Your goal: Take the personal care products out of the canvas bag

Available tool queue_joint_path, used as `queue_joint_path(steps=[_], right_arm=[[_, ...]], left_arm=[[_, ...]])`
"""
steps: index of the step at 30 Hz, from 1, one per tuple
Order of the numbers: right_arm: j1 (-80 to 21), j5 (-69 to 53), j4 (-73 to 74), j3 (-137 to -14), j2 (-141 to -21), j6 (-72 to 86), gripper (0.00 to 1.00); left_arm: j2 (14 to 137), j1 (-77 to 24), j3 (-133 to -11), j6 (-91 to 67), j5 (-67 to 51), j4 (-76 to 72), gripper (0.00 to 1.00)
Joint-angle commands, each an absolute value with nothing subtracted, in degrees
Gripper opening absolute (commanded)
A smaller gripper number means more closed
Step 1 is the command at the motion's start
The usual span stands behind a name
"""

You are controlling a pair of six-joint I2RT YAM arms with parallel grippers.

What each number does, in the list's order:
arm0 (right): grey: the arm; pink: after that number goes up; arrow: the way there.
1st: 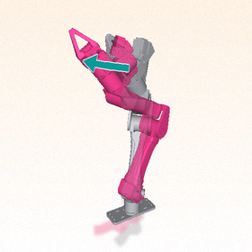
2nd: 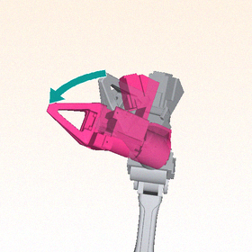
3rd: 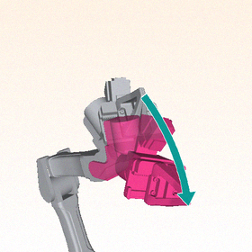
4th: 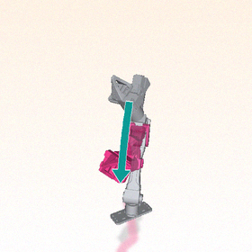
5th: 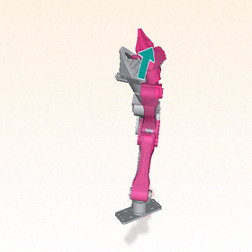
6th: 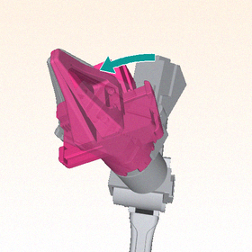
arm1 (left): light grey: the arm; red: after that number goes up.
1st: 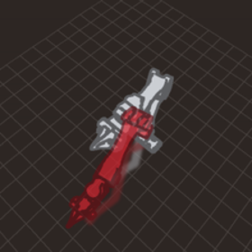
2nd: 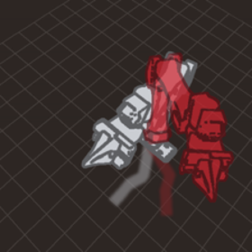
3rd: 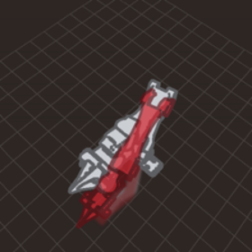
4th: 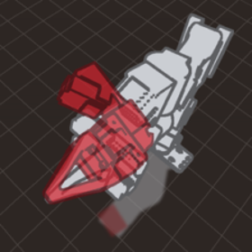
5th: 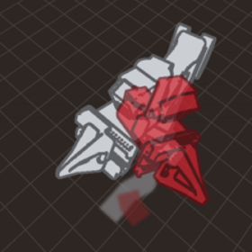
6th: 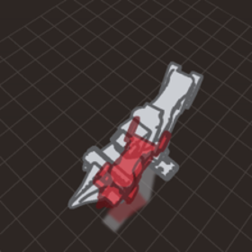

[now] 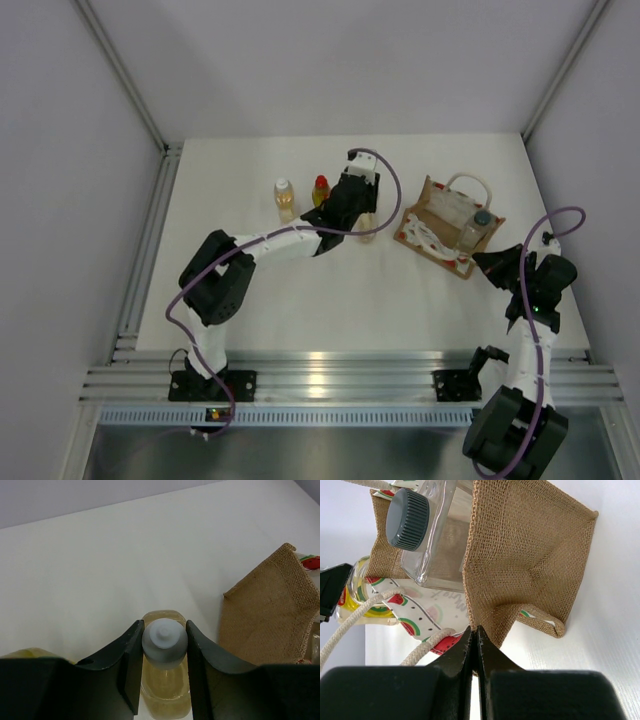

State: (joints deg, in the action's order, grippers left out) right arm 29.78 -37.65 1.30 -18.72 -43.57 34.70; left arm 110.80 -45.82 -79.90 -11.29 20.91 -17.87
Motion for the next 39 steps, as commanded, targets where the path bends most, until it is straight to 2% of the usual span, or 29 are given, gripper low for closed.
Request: queue_joint_path(steps=[1, 7, 9, 10, 12, 13, 16, 19, 21, 29, 34, 39], right_arm=[[29.36, -37.62, 1.76, -17.93, -43.59, 33.66, 0.0], [29.36, -37.71, 1.76, -17.93, -43.59, 33.66, 0.0], [29.36, -37.71, 1.76, -17.93, -43.59, 33.66, 0.0], [29.36, -37.71, 1.84, -17.93, -43.51, 33.66, 0.01], [29.36, -37.71, 1.76, -17.93, -43.59, 33.66, 0.01], [29.36, -37.71, 1.76, -17.84, -43.59, 33.66, 0.0], [29.36, -37.71, 1.76, -17.93, -43.59, 33.66, 0.0], [29.36, -37.71, 1.76, -17.84, -43.59, 33.75, 0.0], [29.36, -37.71, 1.85, -17.84, -43.59, 33.75, 0.01], [29.36, -37.88, 1.76, -17.93, -43.59, 34.1, 0.01], [29.36, -37.97, 1.76, -17.93, -43.59, 34.28, 0.01], [29.36, -37.97, 1.76, -17.84, -43.77, 34.54, 0.01]], left_arm=[[108.28, -45.97, -78.4, -12.57, 20.57, -33.47, 0.0], [108.11, -47.02, -77.17, -11.43, 21.53, -34.01, 0.01], [108.02, -47.63, -77.08, -10.2, 21.97, -34.1, 0.16], [107.93, -47.81, -77.08, -9.76, 22.15, -34.19, 0.3], [107.84, -48.43, -77.17, -8.44, 22.41, -34.19, 0.4], [107.75, -48.6, -77.34, -8.0, 22.85, -34.1, 0.48], [107.58, -49.39, -77.61, -6.51, 23.81, -34.1, 0.6], [107.14, -50.1, -78.39, -5.89, 24.95, -33.14, 0.68], [106.44, -50.54, -78.92, -5.89, 25.92, -32.0, 0.77], [102.31, -53.52, -85.86, -8.96, 25.85, -24.44, 0.81], [104.67, -54.05, -94.56, -13.53, 13.12, -20.31, 0.8], [112.58, -54.67, -104.31, -14.41, 2.12, -15.91, 0.78]])
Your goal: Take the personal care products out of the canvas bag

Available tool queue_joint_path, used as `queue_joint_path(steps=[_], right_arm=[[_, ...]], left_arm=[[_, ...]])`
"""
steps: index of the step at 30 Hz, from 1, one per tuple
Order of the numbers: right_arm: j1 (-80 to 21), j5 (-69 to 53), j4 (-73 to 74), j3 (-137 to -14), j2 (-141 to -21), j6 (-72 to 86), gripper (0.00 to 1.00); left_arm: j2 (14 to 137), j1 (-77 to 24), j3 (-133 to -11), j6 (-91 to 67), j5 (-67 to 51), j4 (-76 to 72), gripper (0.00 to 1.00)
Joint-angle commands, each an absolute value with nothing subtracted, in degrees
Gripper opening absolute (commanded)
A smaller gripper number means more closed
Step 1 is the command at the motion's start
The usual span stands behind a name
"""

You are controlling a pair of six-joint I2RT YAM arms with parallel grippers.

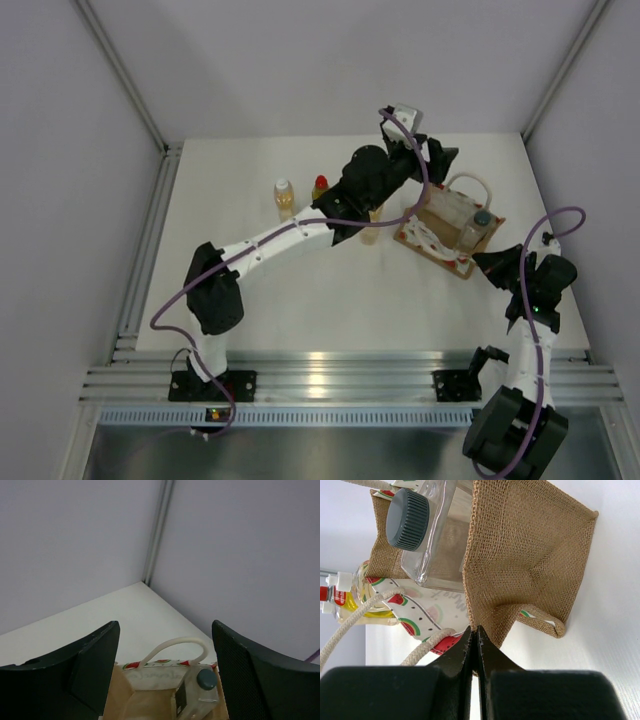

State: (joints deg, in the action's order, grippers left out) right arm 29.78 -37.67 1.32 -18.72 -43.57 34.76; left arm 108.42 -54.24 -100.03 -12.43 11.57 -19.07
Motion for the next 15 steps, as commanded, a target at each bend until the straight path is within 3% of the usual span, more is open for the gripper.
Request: queue_joint_path(steps=[1, 6, 15], right_arm=[[29.36, -37.97, 1.76, -17.84, -43.77, 34.54, 0.01], [29.36, -38.32, 1.76, -18.02, -43.6, 34.8, 0.01], [29.36, -38.23, 1.76, -18.02, -42.89, 34.81, 0.01]], left_arm=[[113.54, -54.84, -105.81, -14.68, 0.37, -16.0, 0.78], [118.64, -55.9, -107.66, -15.47, -4.65, -18.89, 0.78], [126.65, -58.53, -113.64, -13.01, -3.35, -18.19, 0.75]])
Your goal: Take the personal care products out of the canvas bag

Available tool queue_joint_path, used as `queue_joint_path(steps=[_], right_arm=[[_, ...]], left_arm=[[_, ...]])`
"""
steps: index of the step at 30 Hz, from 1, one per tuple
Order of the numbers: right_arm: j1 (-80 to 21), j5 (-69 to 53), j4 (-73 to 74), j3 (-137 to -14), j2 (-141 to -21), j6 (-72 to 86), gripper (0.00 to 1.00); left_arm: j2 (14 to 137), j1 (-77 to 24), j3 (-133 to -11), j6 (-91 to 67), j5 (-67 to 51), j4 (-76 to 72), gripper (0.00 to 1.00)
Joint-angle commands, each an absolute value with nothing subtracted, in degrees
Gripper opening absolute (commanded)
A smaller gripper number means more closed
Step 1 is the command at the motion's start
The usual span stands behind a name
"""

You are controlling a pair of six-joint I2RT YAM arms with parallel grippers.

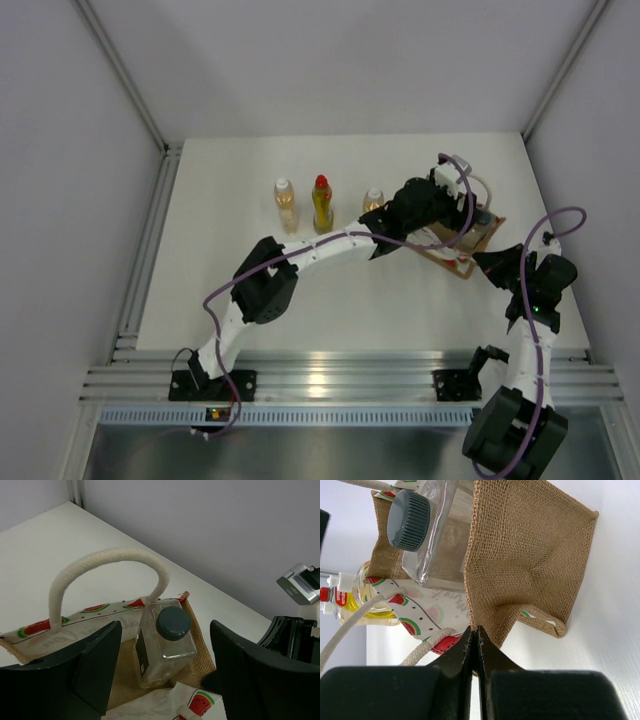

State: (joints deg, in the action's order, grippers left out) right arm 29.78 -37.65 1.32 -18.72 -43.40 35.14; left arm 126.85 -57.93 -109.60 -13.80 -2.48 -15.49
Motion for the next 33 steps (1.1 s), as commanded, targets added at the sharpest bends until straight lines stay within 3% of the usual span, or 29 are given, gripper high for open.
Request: queue_joint_path(steps=[1, 22, 33], right_arm=[[29.36, -38.32, 1.76, -18.02, -42.72, 34.8, 0.01], [29.36, -38.5, 1.76, -17.93, -42.8, 34.72, 0.01], [29.36, -38.5, 1.76, -17.75, -42.8, 34.72, 0.01]], left_arm=[[127.61, -58.8, -113.9, -12.83, -2.56, -18.37, 0.75], [140.71, -62.14, -123.04, -10.63, 6.15, -18.9, 0.79], [143.7, -63.11, -124.72, -9.93, 15.64, -18.46, 0.76]])
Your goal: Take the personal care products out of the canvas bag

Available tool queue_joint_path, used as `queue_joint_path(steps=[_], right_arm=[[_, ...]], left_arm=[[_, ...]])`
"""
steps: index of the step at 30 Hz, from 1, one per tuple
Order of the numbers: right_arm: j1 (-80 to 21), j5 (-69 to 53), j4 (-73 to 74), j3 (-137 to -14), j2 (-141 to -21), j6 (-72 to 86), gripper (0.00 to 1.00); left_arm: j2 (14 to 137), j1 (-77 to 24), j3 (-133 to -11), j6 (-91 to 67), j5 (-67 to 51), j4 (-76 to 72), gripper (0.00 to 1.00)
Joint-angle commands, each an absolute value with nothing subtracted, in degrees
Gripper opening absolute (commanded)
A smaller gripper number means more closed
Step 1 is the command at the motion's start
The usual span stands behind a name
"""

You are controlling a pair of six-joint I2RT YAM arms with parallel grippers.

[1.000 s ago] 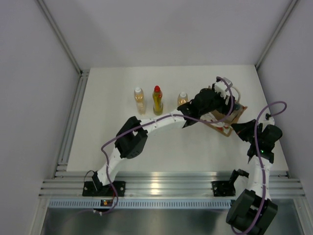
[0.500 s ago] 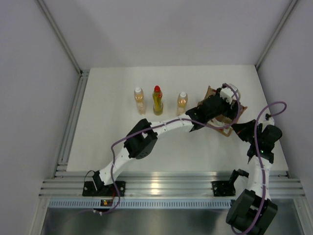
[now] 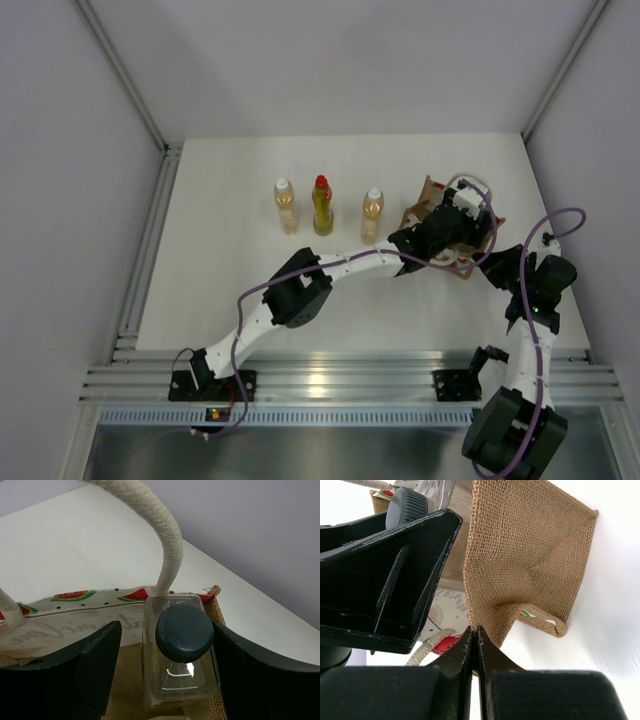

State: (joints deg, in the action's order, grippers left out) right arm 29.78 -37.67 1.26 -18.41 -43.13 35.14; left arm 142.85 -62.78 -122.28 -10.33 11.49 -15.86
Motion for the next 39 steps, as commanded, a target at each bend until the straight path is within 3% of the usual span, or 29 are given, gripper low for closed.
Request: queue_joint_path(steps=[1, 14, 18, 20, 24, 25, 39], right_arm=[[29.36, -38.5, 1.76, -17.75, -42.8, 34.72, 0.01], [29.36, -38.67, 1.67, -17.84, -42.71, 34.8, 0.01], [29.36, -38.76, 1.41, -17.84, -42.8, 34.89, 0.01], [29.36, -38.85, 1.23, -17.84, -42.89, 35.07, 0.01], [29.36, -39.02, 1.05, -17.75, -43.06, 35.07, 0.01], [29.36, -39.02, 0.97, -17.75, -43.07, 35.07, 0.01], [29.36, -38.85, 0.61, -17.14, -43.07, 35.42, 0.01]], left_arm=[[143.88, -63.11, -124.8, -10.19, 15.91, -18.46, 0.75], [146.78, -63.72, -127.18, -10.37, 16.61, -17.31, 0.73], [147.22, -63.72, -127.62, -10.81, 15.21, -17.31, 0.49], [147.13, -63.81, -127.62, -11.07, 14.68, -17.32, 0.47], [146.69, -63.81, -128.05, -11.25, 14.94, -16.61, 0.13], [146.34, -63.81, -128.06, -11.34, 15.12, -16.35, 0.0], [137.38, -63.72, -127.88, -11.78, 19.51, -15.12, 0.0]])
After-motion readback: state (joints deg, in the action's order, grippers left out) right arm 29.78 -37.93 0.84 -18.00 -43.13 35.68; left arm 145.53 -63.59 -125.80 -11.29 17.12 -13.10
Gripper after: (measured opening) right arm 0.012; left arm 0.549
